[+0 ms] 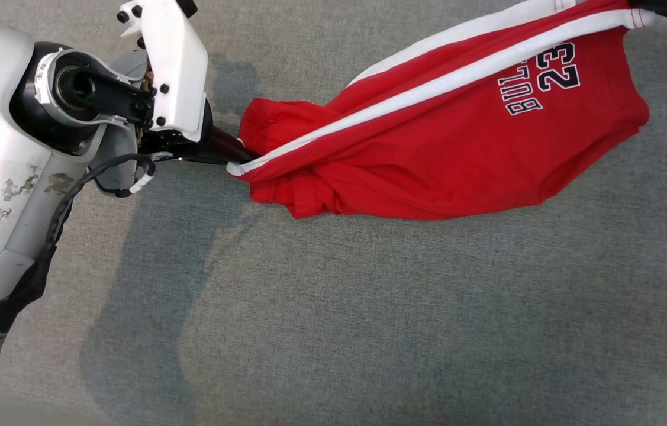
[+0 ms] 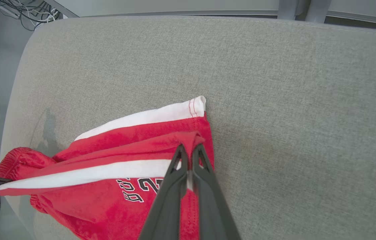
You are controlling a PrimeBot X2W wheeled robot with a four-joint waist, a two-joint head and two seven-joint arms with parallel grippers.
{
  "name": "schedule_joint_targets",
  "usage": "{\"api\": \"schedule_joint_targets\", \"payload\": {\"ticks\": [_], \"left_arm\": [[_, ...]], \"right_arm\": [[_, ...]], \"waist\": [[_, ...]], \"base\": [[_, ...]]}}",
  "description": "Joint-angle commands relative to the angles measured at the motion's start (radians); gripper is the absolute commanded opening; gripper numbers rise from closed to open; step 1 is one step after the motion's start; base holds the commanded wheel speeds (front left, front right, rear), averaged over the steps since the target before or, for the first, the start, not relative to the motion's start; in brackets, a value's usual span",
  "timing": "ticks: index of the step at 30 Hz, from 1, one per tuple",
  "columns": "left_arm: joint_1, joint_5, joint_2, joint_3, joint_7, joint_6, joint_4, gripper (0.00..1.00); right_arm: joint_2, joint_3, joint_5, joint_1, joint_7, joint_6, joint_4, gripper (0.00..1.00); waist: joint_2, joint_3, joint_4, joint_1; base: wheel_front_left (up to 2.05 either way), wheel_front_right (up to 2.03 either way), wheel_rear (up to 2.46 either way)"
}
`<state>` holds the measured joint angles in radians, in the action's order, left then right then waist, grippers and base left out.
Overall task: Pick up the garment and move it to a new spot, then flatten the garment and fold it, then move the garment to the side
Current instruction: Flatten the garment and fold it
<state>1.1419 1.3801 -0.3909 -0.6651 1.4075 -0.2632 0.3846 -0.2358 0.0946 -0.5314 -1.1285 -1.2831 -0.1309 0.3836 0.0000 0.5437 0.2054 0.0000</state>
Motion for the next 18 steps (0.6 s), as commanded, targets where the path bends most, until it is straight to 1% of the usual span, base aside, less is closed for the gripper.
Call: {"api": "schedule_joint_targets", "payload": {"ticks": [1,2,3,4,5,9,13,15,18], "left_arm": [[0.015,-0.009,-0.005,-0.002,0.002,0.008,0.007,0.00],[0.017,-0.009,-0.002,-0.003,0.001,0.014,0.011,0.00],[0.018,-0.008,0.001,-0.004,0.001,0.018,0.015,0.16],[0.020,-0.011,0.003,-0.002,-0.007,0.024,0.019,0.41],[0.021,-0.014,0.005,-0.002,-0.011,0.029,0.024,1.00],[0.031,-0.020,0.010,0.003,-0.031,0.042,0.052,1.00],[0.027,-0.016,0.010,0.017,-0.054,0.058,0.076,1.00],[0.019,-0.013,0.009,0.031,-0.077,0.070,0.090,1.00],[0.006,-0.017,0.008,0.050,-0.127,0.105,0.112,1.00]], "right_arm": [[-0.009,0.006,0.010,-0.019,0.010,0.000,0.009,0.27],[-0.008,0.002,0.013,-0.022,0.016,0.000,0.018,0.43],[-0.005,-0.002,0.016,-0.024,0.022,0.000,0.027,0.56],[-0.002,-0.006,0.017,-0.026,0.029,0.000,0.035,1.00],[0.001,-0.010,0.015,-0.027,0.038,0.000,0.041,1.00],[0.012,-0.024,0.004,-0.014,0.069,-0.001,0.064,1.00],[-0.003,-0.047,-0.028,0.014,0.119,-0.001,0.063,1.00],[-0.008,-0.063,-0.057,0.030,0.151,-0.001,0.055,1.00],[-0.017,-0.089,-0.111,0.070,0.219,-0.001,0.027,1.00]], "waist": [[0.0000,0.009,0.005,0.0000],[0.0000,0.011,0.007,0.0000],[0.0000,0.011,0.008,0.0000],[0.0000,0.011,0.008,0.0000],[0.0000,0.011,0.008,0.0000],[0.0000,-0.007,0.004,0.0000],[0.0000,-0.044,-0.001,0.0000],[0.0000,-0.069,-0.006,0.0000],[0.0000,-0.115,-0.012,0.0000]], "base": [[0.00,0.00,0.00],[0.00,0.00,0.00],[0.00,0.00,0.00],[0.00,0.00,0.00],[0.00,0.00,0.00],[0.00,0.00,0.00],[0.00,0.00,0.00],[0.00,0.00,0.00],[0.00,0.00,0.00]]}}
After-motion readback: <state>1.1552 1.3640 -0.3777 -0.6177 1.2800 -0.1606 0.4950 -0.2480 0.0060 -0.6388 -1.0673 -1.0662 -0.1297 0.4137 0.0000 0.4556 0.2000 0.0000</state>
